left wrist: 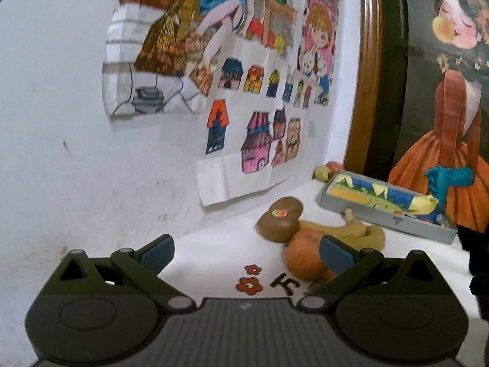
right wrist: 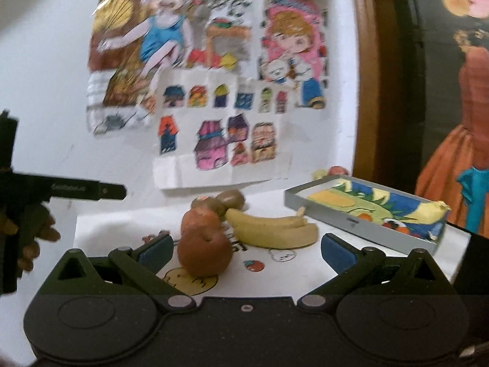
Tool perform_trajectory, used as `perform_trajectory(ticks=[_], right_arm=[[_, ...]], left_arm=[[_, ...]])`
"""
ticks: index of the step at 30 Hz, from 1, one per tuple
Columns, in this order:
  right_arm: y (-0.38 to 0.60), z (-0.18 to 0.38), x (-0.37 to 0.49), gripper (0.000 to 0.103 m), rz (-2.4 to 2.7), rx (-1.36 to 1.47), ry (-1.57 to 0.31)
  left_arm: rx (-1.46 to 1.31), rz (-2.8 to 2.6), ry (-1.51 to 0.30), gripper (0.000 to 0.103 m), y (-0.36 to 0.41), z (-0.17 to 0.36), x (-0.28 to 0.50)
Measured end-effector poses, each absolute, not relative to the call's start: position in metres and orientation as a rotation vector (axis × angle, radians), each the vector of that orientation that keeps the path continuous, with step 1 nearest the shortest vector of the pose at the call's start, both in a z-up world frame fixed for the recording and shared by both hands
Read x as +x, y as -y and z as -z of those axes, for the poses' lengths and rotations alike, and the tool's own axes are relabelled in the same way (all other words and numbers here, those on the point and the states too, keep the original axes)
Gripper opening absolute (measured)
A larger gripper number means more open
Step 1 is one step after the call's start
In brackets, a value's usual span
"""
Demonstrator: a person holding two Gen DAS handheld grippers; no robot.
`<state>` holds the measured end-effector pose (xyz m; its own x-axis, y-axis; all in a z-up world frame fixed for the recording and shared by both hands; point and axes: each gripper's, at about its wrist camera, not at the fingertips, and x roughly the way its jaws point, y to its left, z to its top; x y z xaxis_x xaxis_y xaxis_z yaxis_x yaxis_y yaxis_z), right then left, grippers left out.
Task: Organize fruits
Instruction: 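Withdraw both open tools from the tray back toward the apples, then move the left tool around a red apple while the right tool approaches another apple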
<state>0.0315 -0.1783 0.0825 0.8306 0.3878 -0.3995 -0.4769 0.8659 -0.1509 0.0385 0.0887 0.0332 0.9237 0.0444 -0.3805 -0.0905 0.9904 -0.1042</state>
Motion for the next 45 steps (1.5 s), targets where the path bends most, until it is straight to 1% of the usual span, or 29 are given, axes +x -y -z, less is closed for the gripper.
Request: perform_trajectory(ticks=[11, 21, 28, 34, 43, 45], right_arm=[[0.131, -0.051, 0.089, 0.102, -0.611, -0.392, -0.464], [0.11, -0.022, 0.126, 0.102, -0.67, -0.415, -0.547], [0.1, -0.013, 0.142, 0.102, -0.697, -0.413, -0.586], [0.094, -0.007, 0.151, 0.097, -0.7, -0.407, -0.614], [0.093, -0.006, 0.16, 0.079, -0.688, -0.39, -0.637], [0.095, -0.006, 0.161, 0.077, -0.688, -0.383, -0.644]], left_arm=[[-0.054, 0.023, -0.462, 0.103, -0.1, -0.016, 0.091], [-0.057, 0.137, -0.509, 0.103, -0.087, 0.001, 0.132], [-0.07, 0.179, -0.527, 0.103, -0.08, 0.009, 0.153], [-0.077, 0.238, -0.536, 0.103, -0.074, 0.012, 0.167], [-0.084, 0.269, -0.543, 0.103, -0.073, 0.014, 0.172], [-0.087, 0.271, -0.545, 0.103, -0.073, 0.014, 0.173]])
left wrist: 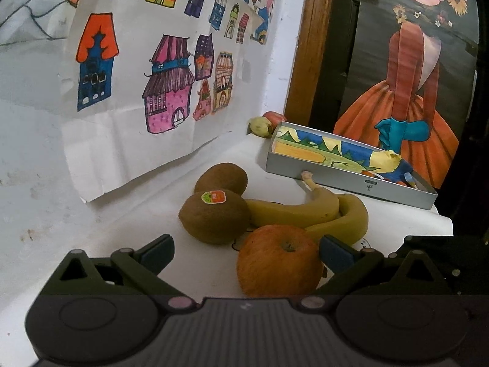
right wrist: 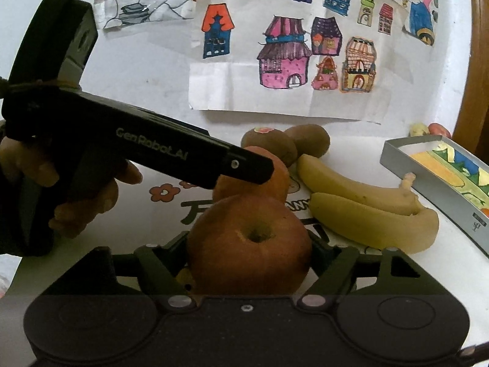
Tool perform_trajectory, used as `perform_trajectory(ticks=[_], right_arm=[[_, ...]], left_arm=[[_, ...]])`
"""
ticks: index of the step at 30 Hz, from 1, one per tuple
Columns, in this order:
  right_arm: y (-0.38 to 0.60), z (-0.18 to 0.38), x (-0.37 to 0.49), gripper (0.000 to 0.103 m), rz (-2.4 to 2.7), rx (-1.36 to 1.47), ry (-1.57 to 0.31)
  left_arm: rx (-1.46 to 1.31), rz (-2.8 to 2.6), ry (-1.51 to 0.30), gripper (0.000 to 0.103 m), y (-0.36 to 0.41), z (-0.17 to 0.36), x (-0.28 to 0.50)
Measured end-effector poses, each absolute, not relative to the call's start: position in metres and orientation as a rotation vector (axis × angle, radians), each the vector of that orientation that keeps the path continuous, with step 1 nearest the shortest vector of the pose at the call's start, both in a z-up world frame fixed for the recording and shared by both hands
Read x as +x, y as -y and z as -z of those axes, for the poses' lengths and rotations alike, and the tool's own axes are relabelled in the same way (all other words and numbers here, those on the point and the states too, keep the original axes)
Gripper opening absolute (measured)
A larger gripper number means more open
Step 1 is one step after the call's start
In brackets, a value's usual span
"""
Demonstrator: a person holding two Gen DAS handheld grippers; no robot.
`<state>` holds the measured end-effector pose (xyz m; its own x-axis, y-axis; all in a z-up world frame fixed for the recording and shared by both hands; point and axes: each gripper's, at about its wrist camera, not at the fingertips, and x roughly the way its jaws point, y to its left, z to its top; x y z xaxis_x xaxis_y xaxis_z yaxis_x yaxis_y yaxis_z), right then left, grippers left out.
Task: Organize fruits
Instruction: 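Move the left tool around a red apple while the right tool approaches another apple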
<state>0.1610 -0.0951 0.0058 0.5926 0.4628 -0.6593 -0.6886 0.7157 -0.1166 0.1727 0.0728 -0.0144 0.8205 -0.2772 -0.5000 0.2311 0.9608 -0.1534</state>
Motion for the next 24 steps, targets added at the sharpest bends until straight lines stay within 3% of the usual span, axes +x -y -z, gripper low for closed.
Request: perform_trajectory(ticks=[24], right_arm=[[0.149, -0.033, 0.138, 0.076, -0.586, -0.363, -0.627]], left_arm=[[-0.098, 0.331, -0.584, 0.103, -0.056, 0.024, 0.18]])
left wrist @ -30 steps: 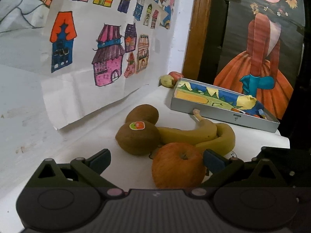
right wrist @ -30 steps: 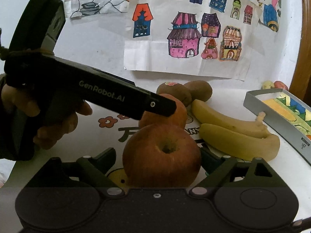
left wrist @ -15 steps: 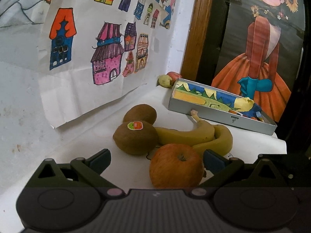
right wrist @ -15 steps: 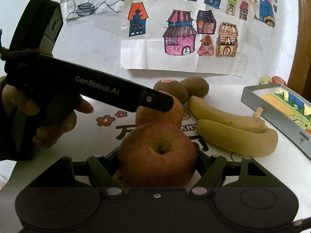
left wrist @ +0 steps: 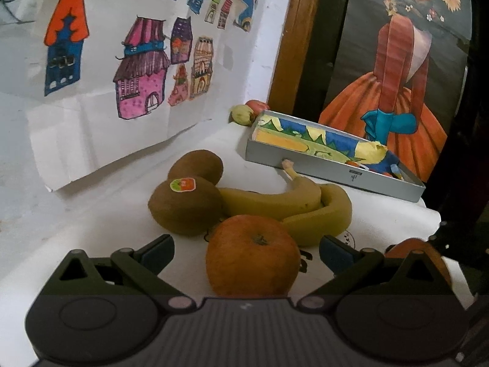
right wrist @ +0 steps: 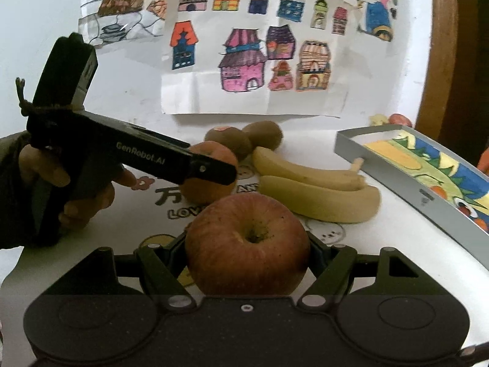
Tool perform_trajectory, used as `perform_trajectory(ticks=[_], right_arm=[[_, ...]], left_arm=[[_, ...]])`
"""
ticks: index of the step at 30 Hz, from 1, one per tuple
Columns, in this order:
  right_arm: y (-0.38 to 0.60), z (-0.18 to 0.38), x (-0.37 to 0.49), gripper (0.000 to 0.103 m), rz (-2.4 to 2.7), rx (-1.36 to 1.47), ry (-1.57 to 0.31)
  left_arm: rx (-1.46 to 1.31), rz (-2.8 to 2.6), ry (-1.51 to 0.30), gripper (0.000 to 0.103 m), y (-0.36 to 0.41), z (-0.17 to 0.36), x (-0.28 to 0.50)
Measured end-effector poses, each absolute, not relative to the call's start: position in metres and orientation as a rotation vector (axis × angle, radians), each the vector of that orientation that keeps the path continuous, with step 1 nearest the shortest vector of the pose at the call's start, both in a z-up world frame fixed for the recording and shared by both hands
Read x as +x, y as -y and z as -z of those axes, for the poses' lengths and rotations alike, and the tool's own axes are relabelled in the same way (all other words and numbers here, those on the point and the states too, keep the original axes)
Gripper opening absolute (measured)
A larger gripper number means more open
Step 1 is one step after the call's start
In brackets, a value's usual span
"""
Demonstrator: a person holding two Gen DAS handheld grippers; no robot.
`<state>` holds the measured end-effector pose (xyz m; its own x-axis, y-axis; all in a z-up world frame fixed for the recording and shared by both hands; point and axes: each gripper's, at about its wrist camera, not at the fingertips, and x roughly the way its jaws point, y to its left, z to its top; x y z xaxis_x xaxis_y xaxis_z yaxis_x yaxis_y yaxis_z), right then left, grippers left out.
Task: Organize fruits
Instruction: 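Move the left tool around a red apple while the right tool approaches another apple, then close the left tool on its red apple while the right tool closes on the other apple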
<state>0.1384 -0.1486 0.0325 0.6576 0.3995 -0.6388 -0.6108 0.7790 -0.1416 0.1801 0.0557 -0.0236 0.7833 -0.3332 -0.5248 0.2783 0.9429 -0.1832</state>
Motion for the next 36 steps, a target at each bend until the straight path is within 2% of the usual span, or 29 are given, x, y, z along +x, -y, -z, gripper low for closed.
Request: perform_trajectory(ticks=[10, 36], right_arm=[[0.16, -0.033, 0.138, 0.076, -0.561, -0.338, -0.633], [0.158, -0.033, 0.141, 0.077, -0.561, -0.319, -0.638]], left_arm=[[-0.069, 0.31, -0.613, 0.101, -0.048, 0.027, 0.186], [-0.007, 0.3, -0.675, 0.07, -0.034, 0.032, 0.194]])
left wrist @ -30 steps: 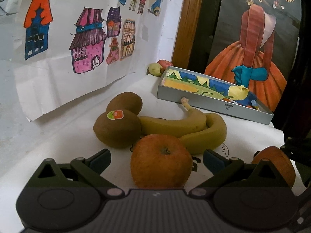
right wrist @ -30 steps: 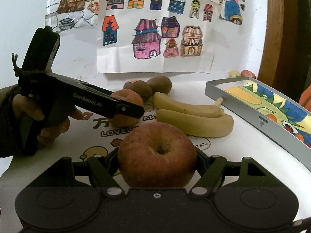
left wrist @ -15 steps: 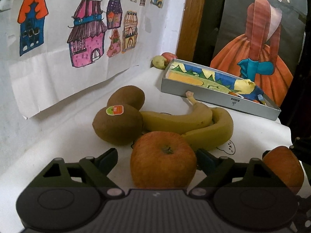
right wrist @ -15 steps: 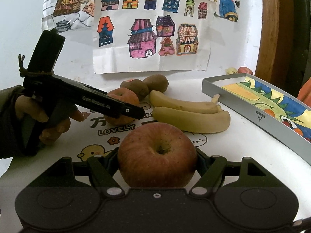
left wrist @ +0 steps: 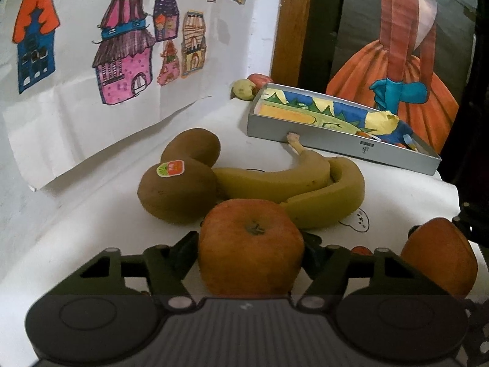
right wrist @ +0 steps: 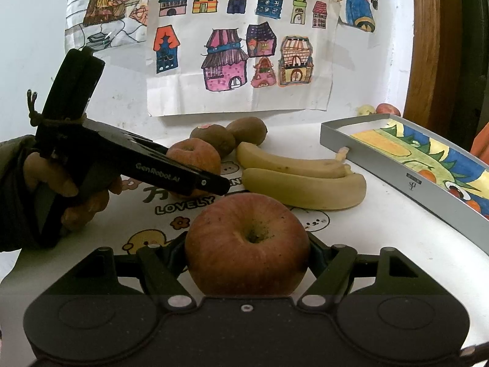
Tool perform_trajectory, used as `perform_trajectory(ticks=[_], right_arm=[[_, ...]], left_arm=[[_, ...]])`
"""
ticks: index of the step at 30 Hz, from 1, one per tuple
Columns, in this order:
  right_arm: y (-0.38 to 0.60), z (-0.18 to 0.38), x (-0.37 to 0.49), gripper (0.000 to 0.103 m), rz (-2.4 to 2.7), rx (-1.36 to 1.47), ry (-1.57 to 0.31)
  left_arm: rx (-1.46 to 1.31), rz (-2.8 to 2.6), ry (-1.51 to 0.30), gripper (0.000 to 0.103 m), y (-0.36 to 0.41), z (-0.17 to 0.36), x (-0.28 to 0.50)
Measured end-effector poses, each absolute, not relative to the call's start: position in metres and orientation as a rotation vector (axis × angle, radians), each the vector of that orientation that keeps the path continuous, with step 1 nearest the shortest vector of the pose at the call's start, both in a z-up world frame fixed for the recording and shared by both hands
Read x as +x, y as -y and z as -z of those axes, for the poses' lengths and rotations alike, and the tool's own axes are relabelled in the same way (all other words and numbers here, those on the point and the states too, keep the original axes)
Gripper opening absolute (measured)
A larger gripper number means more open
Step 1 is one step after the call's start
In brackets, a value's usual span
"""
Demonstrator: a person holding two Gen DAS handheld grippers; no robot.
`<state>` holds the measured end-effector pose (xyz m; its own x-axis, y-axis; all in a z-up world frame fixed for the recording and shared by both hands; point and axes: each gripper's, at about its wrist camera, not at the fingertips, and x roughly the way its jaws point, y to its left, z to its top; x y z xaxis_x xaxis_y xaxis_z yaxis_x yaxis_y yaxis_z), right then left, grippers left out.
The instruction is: Organize fruits
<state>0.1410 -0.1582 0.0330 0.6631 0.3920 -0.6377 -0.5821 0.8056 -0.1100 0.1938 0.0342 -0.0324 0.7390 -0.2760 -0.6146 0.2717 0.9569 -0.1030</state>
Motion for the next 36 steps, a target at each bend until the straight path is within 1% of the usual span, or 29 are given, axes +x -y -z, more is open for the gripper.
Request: perform_trajectory(ticks=[16, 22, 36], right_arm=[[0.159, -0.03, 0.141, 0.076, -0.552, -0.311, -0.643], [0.163, -0.033, 0.132, 0.076, -0.545, -0.306, -0.637], [0.185, -0.052, 0.109, 0.076, -0.521, -0.283, -0.6]], left_arm=[[-0.002, 0.288, -0.686, 0.07, -0.031, 0.03, 0.183], [-0.06, 0.282, -0.704, 0.07, -0.032, 0.026, 0.172], [-0.098, 0.286, -0.649, 0.07, -0.006, -0.01, 0.137]])
